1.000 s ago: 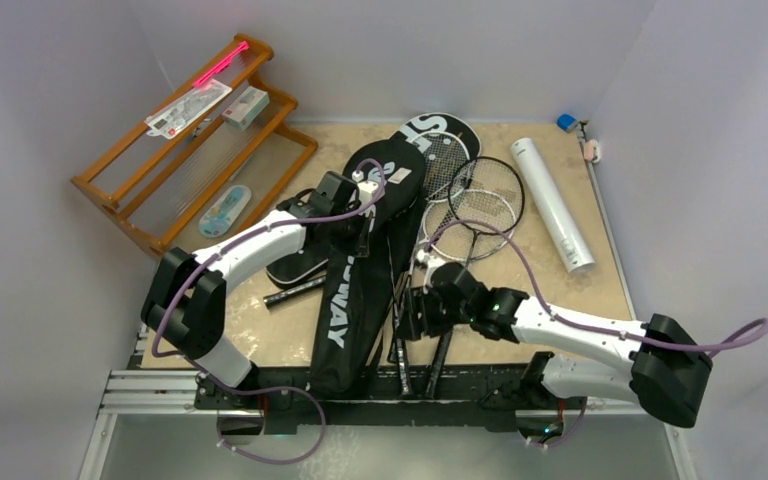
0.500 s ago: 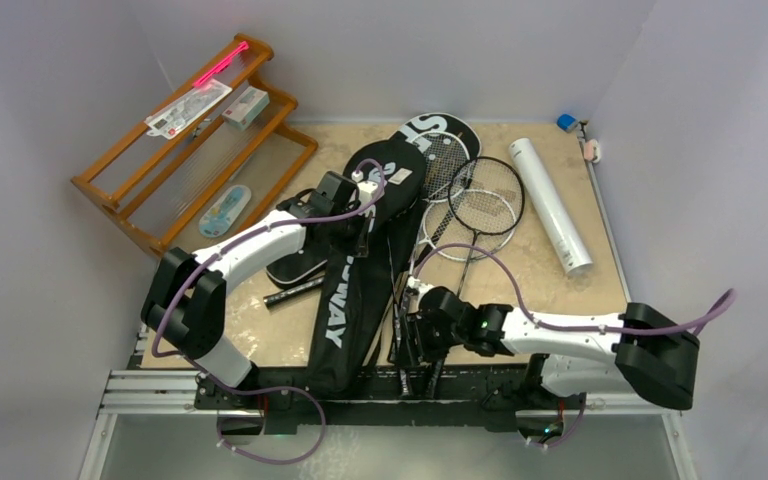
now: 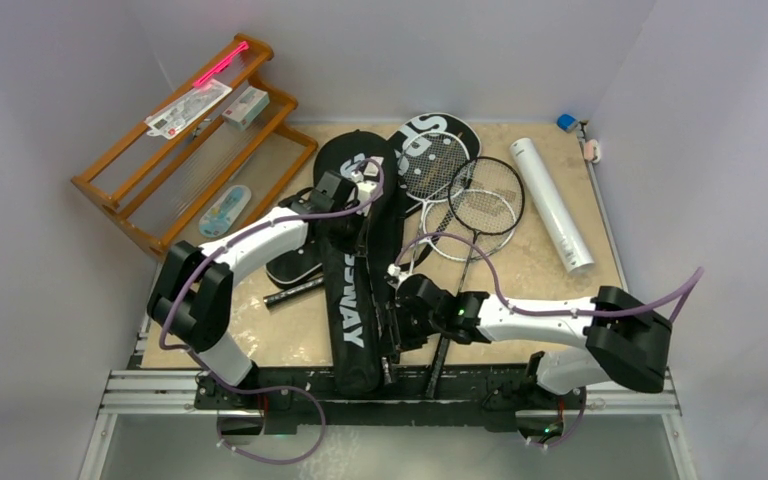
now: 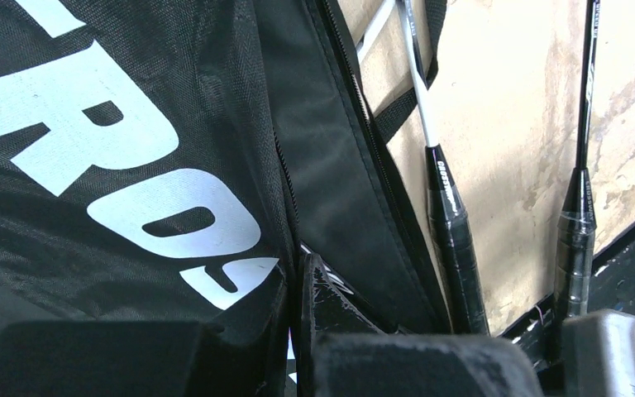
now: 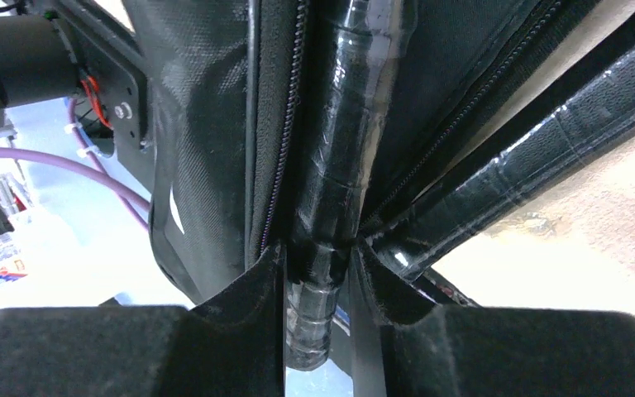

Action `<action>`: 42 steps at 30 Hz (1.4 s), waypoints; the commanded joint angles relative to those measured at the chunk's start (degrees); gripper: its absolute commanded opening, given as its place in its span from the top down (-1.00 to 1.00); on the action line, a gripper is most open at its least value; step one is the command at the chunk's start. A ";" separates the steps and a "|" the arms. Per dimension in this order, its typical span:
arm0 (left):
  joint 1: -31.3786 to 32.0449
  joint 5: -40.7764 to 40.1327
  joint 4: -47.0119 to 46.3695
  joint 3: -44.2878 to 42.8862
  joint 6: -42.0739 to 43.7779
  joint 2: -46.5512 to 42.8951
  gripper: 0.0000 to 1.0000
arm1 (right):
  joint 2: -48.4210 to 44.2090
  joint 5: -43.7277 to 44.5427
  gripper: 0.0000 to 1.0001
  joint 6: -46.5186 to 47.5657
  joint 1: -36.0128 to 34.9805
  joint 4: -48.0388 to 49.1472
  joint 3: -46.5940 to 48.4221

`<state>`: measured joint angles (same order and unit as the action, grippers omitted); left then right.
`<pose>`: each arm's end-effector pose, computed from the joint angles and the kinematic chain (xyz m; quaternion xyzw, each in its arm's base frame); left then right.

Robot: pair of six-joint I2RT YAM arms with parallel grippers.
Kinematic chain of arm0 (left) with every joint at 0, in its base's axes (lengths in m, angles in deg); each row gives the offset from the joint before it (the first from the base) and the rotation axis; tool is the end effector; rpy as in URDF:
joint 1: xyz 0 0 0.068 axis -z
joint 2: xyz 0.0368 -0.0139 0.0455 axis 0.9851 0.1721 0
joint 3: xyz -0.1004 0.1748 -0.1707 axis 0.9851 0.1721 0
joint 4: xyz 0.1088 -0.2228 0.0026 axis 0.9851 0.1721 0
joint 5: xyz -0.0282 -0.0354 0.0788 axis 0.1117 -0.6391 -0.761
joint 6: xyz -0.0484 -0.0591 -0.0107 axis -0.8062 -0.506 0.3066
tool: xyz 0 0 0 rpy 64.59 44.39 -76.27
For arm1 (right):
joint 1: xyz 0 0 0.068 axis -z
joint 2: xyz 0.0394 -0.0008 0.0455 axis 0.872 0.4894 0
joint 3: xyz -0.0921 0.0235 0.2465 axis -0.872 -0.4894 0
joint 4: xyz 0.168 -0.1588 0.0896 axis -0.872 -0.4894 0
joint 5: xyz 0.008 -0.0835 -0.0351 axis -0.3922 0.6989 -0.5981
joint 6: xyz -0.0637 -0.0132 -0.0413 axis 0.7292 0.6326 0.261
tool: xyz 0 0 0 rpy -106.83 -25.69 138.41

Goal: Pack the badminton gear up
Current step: Place the racket in the racket bag.

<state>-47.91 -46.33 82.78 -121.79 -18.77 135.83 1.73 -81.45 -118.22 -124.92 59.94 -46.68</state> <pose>0.2824 -0.1984 0.1984 0.1965 0.9288 -0.2290 0.2152 0.1105 0.2562 0.1641 -0.1239 0.9011 0.3912 0.1402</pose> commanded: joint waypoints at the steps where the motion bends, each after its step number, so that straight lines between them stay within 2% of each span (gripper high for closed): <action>1: 0.43 8.44 -0.97 -2.40 -1.31 0.20 1.00 | 2.18 1.09 0.77 3.45 -0.23 7.56 3.30; 7: 0.12 14.67 -2.19 -2.28 -2.26 0.80 1.00 | 4.33 3.03 0.77 4.09 -0.25 17.28 1.54; 11: 0.06 15.40 -1.62 -2.35 -1.66 1.07 1.00 | 3.76 5.84 0.77 5.57 -0.20 18.94 1.09; 12: 0.01 15.00 -1.28 -2.33 -1.22 0.95 0.94 | 3.61 5.97 0.77 5.66 -0.28 19.24 0.86; 15: 0.09 8.37 0.32 -2.27 0.16 -0.46 0.44 | 4.01 7.07 0.76 5.97 -0.25 19.65 1.18; 17: 0.32 3.04 1.11 -1.86 1.01 -3.60 0.18 | 4.71 7.55 0.77 6.82 -0.27 20.59 1.58; 20: 0.77 -0.12 0.72 0.20 -1.08 -10.24 -0.06 | 6.09 7.84 0.77 9.18 -0.21 24.59 1.67; 23: 3.19 -2.69 1.77 2.83 -5.35 -16.48 -0.10 | 7.34 7.05 0.78 9.20 -0.28 27.73 1.07; 28: 11.70 -13.72 7.81 7.18 -15.31 -25.32 -0.10 | 8.53 6.12 0.78 8.91 -0.24 31.72 -0.37; 30: 13.41 -14.21 8.43 9.96 -19.90 -28.82 -0.09 | 9.05 6.00 0.79 8.92 -0.26 32.39 -0.64; 34: 14.54 -15.35 9.16 15.49 -28.22 -35.02 -0.03 | 9.79 5.39 0.79 8.55 -0.24 33.78 -1.24; 42: 14.67 -31.25 14.39 17.27 -40.57 -35.38 -0.02 | 10.17 4.82 0.80 7.73 -0.21 36.13 -2.87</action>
<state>-33.50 -68.01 94.32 -104.37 -50.03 100.20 12.63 -76.56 -111.44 -125.19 90.40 -49.35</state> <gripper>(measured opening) 0.507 0.279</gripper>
